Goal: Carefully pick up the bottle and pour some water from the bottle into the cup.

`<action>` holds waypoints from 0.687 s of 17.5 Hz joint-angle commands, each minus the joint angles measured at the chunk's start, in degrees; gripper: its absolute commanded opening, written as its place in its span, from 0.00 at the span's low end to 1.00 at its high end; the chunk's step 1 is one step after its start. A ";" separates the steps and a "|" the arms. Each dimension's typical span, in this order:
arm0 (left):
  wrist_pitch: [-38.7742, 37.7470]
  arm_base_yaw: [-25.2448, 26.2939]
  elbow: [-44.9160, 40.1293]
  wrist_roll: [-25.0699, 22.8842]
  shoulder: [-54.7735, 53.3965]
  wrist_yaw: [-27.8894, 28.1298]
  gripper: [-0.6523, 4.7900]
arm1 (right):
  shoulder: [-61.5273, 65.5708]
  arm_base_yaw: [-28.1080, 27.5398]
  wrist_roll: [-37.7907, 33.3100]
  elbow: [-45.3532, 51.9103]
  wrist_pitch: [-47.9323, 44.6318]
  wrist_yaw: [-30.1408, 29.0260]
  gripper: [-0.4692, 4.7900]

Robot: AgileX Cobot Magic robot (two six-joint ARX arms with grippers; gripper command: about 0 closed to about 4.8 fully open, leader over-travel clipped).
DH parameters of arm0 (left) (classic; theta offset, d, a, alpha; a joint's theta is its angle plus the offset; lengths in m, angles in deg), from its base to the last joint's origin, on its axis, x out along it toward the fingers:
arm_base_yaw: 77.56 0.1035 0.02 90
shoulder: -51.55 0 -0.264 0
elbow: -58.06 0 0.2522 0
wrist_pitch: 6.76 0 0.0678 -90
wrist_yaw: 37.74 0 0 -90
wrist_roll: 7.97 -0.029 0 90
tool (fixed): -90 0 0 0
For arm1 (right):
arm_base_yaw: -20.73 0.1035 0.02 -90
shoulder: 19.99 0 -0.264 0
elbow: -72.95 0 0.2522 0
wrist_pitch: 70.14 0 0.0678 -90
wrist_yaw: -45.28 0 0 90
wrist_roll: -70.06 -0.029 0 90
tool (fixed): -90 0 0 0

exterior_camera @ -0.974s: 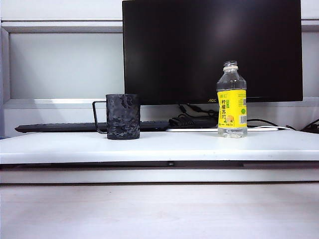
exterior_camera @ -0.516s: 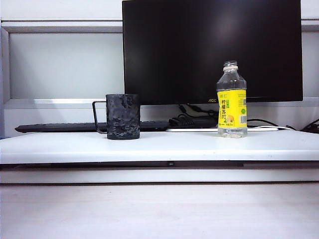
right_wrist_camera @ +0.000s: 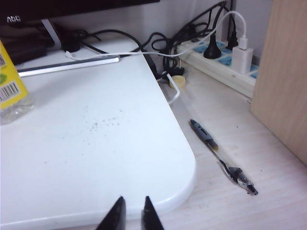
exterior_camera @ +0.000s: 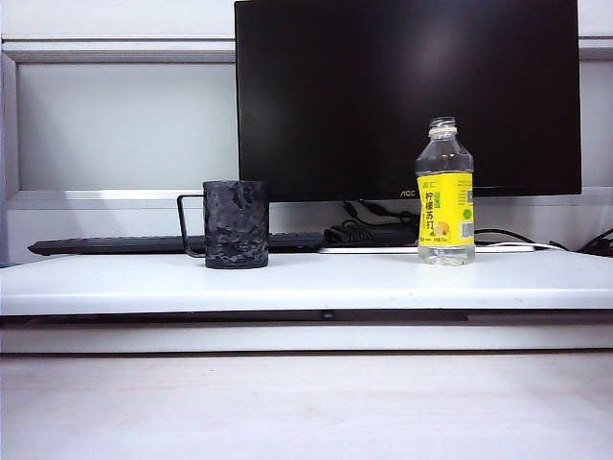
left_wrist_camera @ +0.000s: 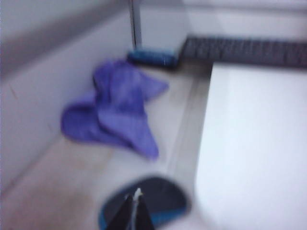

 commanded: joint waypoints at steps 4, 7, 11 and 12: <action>-7.08 0.09 -0.63 -0.04 0.00 -0.22 0.11 | -0.02 0.24 -0.04 0.11 0.96 -3.41 0.19; -7.63 0.09 -0.63 -0.04 0.00 -0.22 0.11 | -0.02 0.37 -0.04 0.11 0.50 -14.29 0.19; -1.18 -0.81 -1.14 -0.04 0.00 -0.24 0.11 | -0.02 0.33 -0.07 0.11 -2.27 -15.21 0.19; 2.03 -1.86 -1.57 -0.04 0.00 -0.37 0.11 | -0.02 0.31 -0.07 0.11 -2.78 -15.19 0.19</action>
